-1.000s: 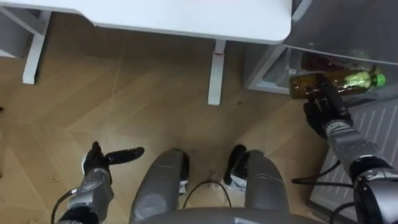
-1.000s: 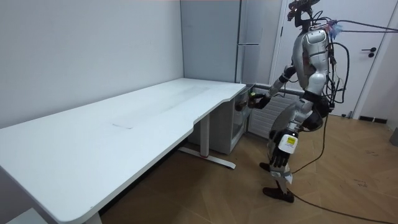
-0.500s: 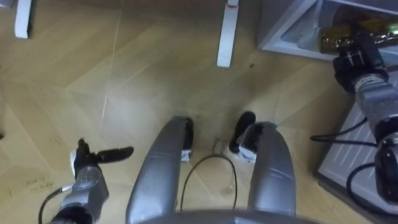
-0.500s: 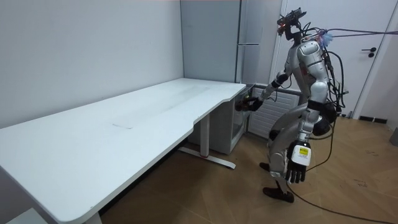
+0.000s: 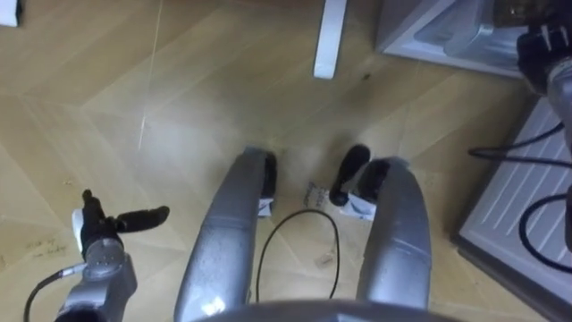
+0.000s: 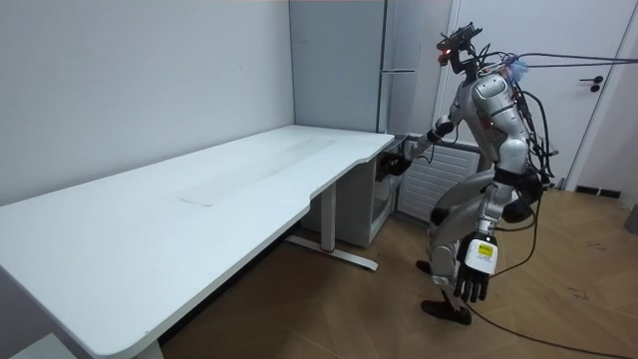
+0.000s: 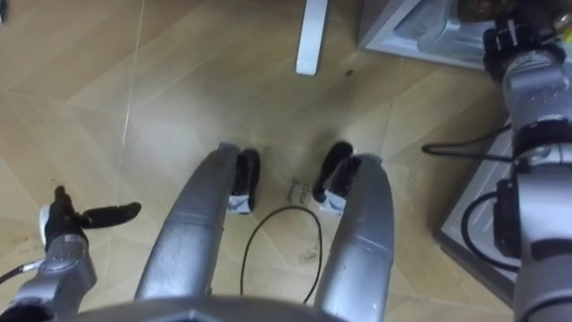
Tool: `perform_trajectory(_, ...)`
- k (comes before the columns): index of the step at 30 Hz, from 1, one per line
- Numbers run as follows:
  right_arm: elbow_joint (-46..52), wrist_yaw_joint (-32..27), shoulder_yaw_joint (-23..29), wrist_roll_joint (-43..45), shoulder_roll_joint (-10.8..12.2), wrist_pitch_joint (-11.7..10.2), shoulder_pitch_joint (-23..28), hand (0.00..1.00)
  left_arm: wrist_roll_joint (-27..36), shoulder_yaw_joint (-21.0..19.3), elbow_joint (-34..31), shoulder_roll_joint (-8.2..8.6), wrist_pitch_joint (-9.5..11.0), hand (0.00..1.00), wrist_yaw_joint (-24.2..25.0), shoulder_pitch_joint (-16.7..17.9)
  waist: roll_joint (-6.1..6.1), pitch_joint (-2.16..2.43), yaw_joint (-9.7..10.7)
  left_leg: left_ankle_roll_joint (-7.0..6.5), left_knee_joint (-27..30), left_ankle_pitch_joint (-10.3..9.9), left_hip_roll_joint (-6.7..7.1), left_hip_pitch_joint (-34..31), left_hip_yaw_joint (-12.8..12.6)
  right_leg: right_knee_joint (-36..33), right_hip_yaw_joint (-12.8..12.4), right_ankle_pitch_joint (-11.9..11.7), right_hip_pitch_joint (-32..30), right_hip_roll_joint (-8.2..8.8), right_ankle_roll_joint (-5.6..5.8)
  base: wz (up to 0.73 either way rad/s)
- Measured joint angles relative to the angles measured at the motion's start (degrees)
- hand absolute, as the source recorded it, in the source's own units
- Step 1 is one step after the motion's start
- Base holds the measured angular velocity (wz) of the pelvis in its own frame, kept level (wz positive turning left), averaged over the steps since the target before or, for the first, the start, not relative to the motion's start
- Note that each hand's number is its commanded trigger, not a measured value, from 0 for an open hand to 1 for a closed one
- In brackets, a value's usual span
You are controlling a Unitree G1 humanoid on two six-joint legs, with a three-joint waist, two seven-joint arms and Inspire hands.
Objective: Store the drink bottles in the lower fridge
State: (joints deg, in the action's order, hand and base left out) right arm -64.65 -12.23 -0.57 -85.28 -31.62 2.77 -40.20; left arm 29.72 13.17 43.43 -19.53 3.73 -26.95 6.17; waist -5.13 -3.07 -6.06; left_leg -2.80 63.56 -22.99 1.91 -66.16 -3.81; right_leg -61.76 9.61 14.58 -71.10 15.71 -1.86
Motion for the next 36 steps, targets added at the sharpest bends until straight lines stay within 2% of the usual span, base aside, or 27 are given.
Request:
perform_trajectory(2, 0.5, -0.5, 0.0, -0.9, 0.0, 0.3, 0.0, 1.00, 0.1, 0.0, -1.3, -0.06, -0.3, 0.00, 0.0, 0.4, -0.02, 0.01, 0.3, 0.21, 0.2, -0.3, -0.02, -0.2, 0.0, -0.2, 0.0, 0.1, -0.2, 0.15, 0.06, 0.03)
perform_trajectory(3, 0.6, -0.7, 0.0, -1.3, 0.0, 0.5, 0.0, 0.95, 0.1, 0.0, -2.0, -0.14, -0.5, 0.00, 0.0, 0.7, -0.05, 0.03, 0.4, 0.19, 0.2, -0.3, -0.02, -0.2, -0.1, -0.2, 0.0, 0.1, -0.2, 0.15, 0.06, 0.00)
perform_trajectory(4, 1.3, -1.5, 0.0, -2.5, 0.0, 0.9, 0.0, 0.60, 0.1, 0.1, -3.1, -0.34, -0.8, 0.00, 0.0, 1.1, -0.09, 0.05, 0.5, 0.19, 0.2, -0.3, -0.02, -0.2, -0.1, -0.2, -0.1, 0.1, -0.2, 0.15, 0.07, 0.00)
perform_trajectory(5, 1.7, -2.0, 0.0, -3.0, 0.0, 1.1, 0.0, 0.00, 0.1, 0.1, -3.7, -0.48, -0.8, 0.00, 0.0, 1.4, -0.10, 0.05, 0.6, 0.19, 0.2, -0.3, -0.02, -0.2, -0.1, -0.3, 0.0, 0.1, -0.2, 0.16, 0.07, 0.00)
perform_trajectory(10, 3.7, -5.8, 0.0, -5.9, -0.2, 1.4, -0.1, 0.00, 0.0, -0.2, -8.8, -2.48, -0.9, 0.00, -0.7, 4.3, -0.16, 0.08, 1.0, 0.37, 0.4, -0.4, -0.03, -0.2, -0.1, -0.9, -0.1, 0.5, -0.4, 0.21, -0.18, 0.00)
perform_trajectory(14, 3.9, -7.3, 0.0, -6.5, -0.9, 1.4, -0.7, 0.00, 0.0, -0.7, -10.5, -2.54, -0.9, 0.00, -2.0, 5.3, -0.18, 0.07, 0.9, 0.48, 1.3, -0.6, 0.14, -0.1, 0.2, -1.9, 0.0, 1.0, -0.4, 0.21, -0.86, 0.02)
perform_trajectory(18, 3.8, -8.9, 0.0, -6.5, -1.6, 1.5, -0.7, 0.00, 0.0, -0.5, -11.0, -2.57, -1.3, 0.00, -2.6, 5.3, -0.31, 0.03, 1.1, 1.14, 2.1, -1.0, 0.31, -0.2, 0.7, -3.0, 0.0, 1.9, -0.4, 0.10, -0.57, 0.05)
perform_trajectory(21, 3.7, -8.8, 0.2, -7.1, -1.9, 1.5, -0.7, 0.00, 0.0, -0.5, -11.1, -2.72, -1.4, 0.00, -2.9, 6.1, -0.39, 0.01, 1.1, 1.47, 2.3, -1.2, -0.12, -0.2, 0.8, -2.9, 0.1, 1.9, -0.4, -0.40, -0.59, -0.04)
perform_trajectory(25, 3.6, -8.7, 0.2, -7.4, -2.0, 0.3, -0.7, 0.00, 0.0, -0.5, -11.3, -3.10, -1.9, 0.00, -4.0, 7.4, -0.40, 0.00, 0.9, 1.68, 2.4, -1.3, -0.41, -0.1, 0.9, -3.0, -0.1, 1.9, -0.2, -0.95, -0.66, -0.01)
perform_trajectory(32, 2.4, -8.6, 0.2, -7.2, -2.0, -0.8, -0.7, 0.00, 0.0, -0.3, -11.3, -3.46, -2.6, 0.00, -3.8, 7.6, -0.36, -0.01, 0.1, 1.71, 2.4, -1.4, -0.44, 0.5, 0.9, -2.9, -0.1, 2.0, 0.4, -1.01, -0.65, 0.00)
perform_trajectory(36, 1.6, -8.8, 0.1, -6.9, -2.1, -1.5, -0.7, 0.00, 0.0, 1.1, -11.6, -4.40, -3.3, 0.00, -3.3, 7.6, -0.32, -0.03, -0.7, 1.74, 2.2, -1.4, -0.43, 0.9, 0.9, -2.8, 0.0, 2.1, 0.8, -0.96, -0.69, 0.00)
